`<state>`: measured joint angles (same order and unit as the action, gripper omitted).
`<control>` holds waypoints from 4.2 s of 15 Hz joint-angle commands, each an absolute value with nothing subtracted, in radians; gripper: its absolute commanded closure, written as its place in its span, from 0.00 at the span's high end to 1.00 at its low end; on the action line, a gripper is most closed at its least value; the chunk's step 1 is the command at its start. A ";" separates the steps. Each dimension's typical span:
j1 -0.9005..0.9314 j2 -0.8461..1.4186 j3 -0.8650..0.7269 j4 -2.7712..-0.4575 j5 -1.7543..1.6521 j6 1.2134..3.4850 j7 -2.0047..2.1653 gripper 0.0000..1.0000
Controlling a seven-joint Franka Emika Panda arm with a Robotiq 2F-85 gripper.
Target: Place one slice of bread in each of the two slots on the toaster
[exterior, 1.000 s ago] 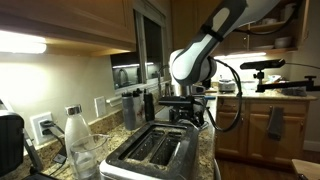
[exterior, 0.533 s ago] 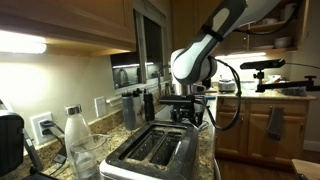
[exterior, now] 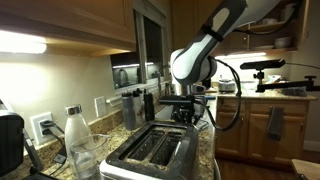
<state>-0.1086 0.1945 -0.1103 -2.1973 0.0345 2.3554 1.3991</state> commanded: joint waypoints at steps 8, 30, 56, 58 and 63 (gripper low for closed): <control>-0.079 0.151 -0.139 -2.191 -0.015 2.320 1.437 0.09; -0.080 0.086 -0.130 -2.185 -0.085 2.284 1.462 0.09; -0.064 -0.265 0.006 -2.192 -0.111 1.928 1.453 0.09; -0.062 -0.294 0.023 -2.196 -0.100 1.910 1.443 0.09; -0.047 -0.348 0.068 -2.190 -0.082 1.881 1.431 0.09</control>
